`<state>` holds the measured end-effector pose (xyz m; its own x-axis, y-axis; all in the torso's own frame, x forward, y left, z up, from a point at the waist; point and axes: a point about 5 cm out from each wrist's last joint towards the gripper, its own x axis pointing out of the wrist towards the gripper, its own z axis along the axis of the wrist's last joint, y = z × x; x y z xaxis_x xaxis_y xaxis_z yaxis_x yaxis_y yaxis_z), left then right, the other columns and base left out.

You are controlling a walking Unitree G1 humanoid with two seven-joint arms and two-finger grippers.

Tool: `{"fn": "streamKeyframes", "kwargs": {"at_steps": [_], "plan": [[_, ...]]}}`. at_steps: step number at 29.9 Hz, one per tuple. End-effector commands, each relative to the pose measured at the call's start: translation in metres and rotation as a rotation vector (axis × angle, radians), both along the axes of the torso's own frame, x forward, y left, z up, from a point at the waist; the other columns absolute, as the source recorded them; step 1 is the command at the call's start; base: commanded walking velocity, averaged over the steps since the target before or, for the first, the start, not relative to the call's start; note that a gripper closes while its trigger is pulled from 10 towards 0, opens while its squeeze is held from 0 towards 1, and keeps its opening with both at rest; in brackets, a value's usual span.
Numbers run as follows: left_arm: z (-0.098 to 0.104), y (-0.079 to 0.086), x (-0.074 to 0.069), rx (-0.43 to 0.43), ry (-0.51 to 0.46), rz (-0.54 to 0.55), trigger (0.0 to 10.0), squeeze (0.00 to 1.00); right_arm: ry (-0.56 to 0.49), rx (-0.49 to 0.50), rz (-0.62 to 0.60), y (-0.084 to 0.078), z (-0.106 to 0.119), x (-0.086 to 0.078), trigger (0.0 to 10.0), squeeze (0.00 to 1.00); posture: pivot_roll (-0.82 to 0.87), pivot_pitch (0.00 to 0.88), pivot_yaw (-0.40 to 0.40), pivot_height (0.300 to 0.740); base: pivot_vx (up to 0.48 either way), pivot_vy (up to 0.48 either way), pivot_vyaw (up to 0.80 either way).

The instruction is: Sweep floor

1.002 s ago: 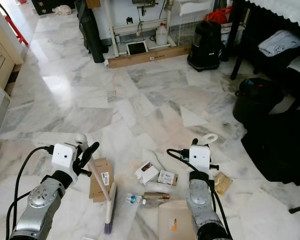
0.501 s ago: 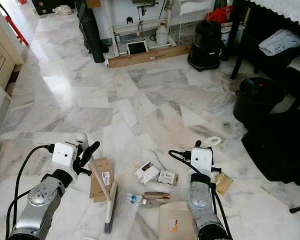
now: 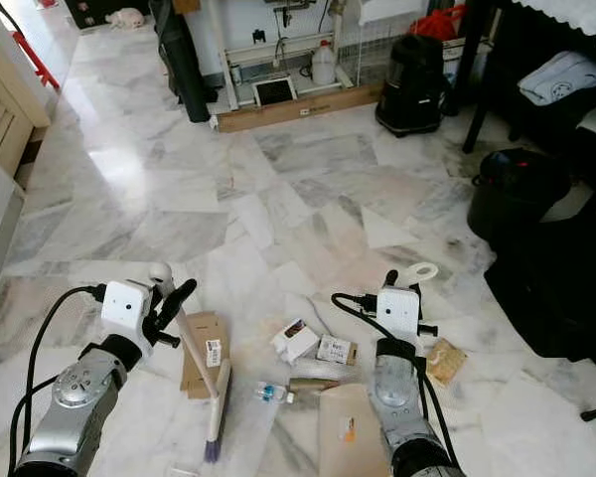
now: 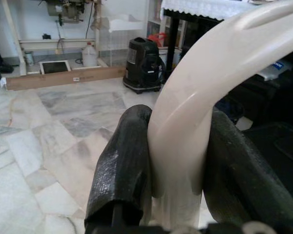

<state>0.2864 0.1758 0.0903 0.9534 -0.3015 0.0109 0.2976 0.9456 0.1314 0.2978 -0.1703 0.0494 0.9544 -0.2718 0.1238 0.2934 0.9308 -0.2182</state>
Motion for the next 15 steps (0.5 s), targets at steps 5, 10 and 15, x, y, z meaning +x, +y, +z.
{"fn": "streamKeyframes", "kwargs": {"at_steps": [5,10,15], "plan": [[0.003,0.01,0.004,-0.004,0.025,-0.004,10.0,0.0,0.064,0.039,0.007,0.007,-0.013,-0.005,10.0,0.0,0.12,0.091,0.123,0.74,0.0,0.0,0.0],[0.0,0.015,0.005,-0.031,0.078,-0.025,10.0,0.0,0.096,0.039,0.006,0.008,-0.021,-0.011,10.0,0.0,0.12,0.09,0.124,0.74,0.0,0.0,0.0],[0.0,0.015,0.005,-0.041,0.077,-0.022,10.0,0.0,0.119,0.04,0.006,0.007,-0.024,-0.013,10.0,0.0,0.12,0.086,0.121,0.74,0.0,0.0,0.0]]}}
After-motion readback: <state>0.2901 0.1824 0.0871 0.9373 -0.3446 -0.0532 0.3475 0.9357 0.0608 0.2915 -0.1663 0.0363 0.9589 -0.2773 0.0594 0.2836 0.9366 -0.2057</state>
